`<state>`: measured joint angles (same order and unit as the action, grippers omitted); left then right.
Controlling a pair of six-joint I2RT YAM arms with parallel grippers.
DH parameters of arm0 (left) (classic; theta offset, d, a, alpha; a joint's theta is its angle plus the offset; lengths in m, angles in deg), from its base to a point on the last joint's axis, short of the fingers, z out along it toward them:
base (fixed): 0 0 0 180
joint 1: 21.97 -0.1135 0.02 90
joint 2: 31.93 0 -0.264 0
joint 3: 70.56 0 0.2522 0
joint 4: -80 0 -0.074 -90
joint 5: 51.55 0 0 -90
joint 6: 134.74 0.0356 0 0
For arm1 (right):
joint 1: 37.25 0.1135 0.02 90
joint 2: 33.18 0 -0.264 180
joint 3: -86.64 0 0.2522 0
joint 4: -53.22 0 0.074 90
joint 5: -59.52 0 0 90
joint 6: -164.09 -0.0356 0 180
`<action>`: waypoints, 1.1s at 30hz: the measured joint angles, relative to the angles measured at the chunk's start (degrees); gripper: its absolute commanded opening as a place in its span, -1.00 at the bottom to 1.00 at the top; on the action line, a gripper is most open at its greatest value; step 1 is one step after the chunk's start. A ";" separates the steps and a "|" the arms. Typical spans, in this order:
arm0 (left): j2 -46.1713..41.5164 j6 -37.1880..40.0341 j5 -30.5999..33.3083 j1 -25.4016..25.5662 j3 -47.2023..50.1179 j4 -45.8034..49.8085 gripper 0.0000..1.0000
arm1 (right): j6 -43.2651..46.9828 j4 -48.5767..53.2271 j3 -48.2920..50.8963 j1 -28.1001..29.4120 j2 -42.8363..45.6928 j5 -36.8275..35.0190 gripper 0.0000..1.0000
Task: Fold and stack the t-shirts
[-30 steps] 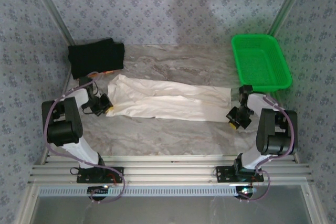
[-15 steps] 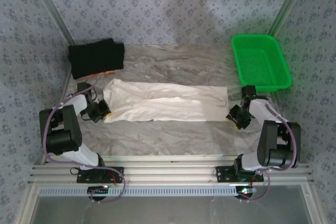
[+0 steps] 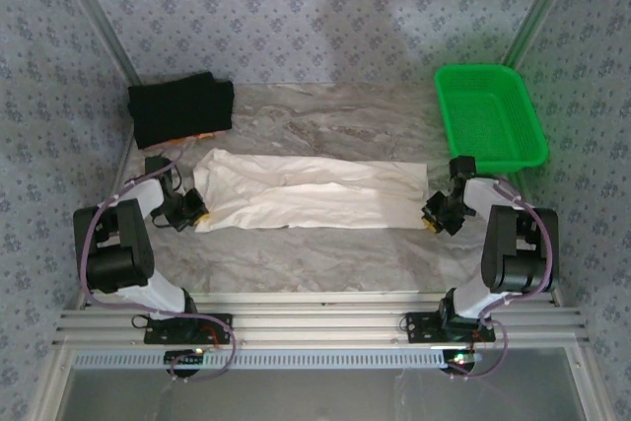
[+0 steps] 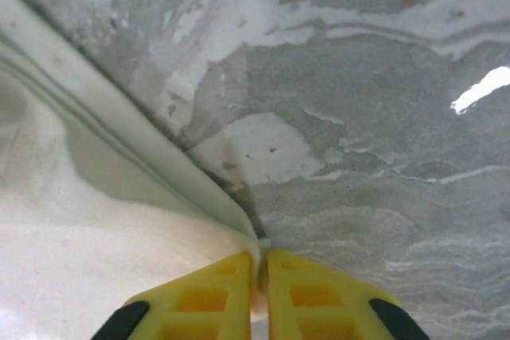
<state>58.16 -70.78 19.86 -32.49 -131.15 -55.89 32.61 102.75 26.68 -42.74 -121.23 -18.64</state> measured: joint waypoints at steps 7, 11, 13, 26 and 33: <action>-4.87 -1.86 0.74 0.00 3.43 3.89 -0.92 | -0.26 6.45 1.42 -0.09 6.47 -3.67 -1.00; -8.63 -4.37 1.84 0.00 7.06 5.99 -0.66 | -1.31 8.68 4.42 0.37 10.23 -4.59 -0.72; -9.38 -5.84 2.36 0.00 7.96 7.52 -0.34 | -1.75 9.66 5.40 0.55 10.69 -4.63 -0.51; -17.66 -10.34 9.84 9.05 -8.81 18.91 0.13 | 0.11 15.78 -1.88 1.42 21.14 -2.89 0.57; -12.00 -15.91 4.81 24.13 -7.63 17.09 -0.46 | 3.91 9.14 -1.62 5.07 21.11 3.56 0.81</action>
<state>46.16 -86.69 24.67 -8.36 -138.77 -38.80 36.53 111.89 25.06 -37.67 -100.11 -15.08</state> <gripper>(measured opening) 0.323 0.900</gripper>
